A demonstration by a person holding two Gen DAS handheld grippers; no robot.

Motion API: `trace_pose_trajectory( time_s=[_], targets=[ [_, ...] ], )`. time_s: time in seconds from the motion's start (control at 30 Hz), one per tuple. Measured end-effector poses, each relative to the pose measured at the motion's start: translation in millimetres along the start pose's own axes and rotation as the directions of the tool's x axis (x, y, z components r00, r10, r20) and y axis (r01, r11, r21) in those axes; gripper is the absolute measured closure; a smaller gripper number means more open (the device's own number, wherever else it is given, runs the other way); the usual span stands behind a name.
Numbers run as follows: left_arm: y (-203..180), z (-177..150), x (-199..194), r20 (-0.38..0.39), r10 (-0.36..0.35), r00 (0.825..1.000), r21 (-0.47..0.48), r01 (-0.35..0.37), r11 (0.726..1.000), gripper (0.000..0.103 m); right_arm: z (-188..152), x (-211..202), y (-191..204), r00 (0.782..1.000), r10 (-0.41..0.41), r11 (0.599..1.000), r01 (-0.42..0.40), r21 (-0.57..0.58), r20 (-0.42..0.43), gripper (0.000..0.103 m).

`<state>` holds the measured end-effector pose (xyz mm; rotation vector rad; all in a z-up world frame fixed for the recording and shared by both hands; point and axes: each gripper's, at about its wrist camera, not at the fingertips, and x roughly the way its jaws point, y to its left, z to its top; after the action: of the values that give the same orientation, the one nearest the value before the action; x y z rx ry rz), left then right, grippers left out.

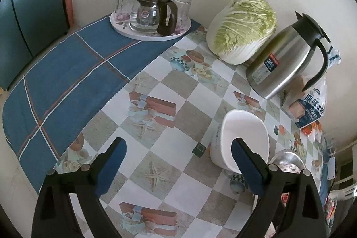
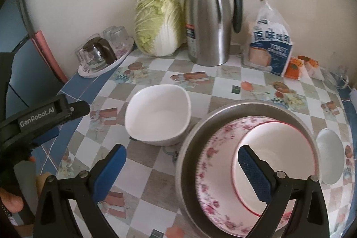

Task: Organize plates and bowls
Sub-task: 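Move both grippers to the rim of the white square bowl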

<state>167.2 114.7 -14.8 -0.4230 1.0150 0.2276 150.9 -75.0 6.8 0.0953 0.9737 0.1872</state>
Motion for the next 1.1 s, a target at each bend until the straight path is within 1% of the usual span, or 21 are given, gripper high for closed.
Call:
trace_pose_trajectory(
  time_s=[0.2,0.67,1.1],
  targets=[
    [6,2,10,-0.016,0.005,1.0,-0.011,-0.005,1.0,0.008,2,10,9,1.0,-0.001,1.0,0.001,-0.002,-0.007,0.001],
    [7,3,32,-0.059,-0.041,0.997,-0.045,0.039,0.998,0.007,8,22,17,1.0,-0.018,1.0,0.018,-0.006,0.006,0.001],
    [-2,3,40,-0.067,-0.088,0.994,-0.031,0.086,0.996,0.007,10,25,11,1.0,-0.021,1.0,0.02,0.02,0.024,0.001]
  ],
)
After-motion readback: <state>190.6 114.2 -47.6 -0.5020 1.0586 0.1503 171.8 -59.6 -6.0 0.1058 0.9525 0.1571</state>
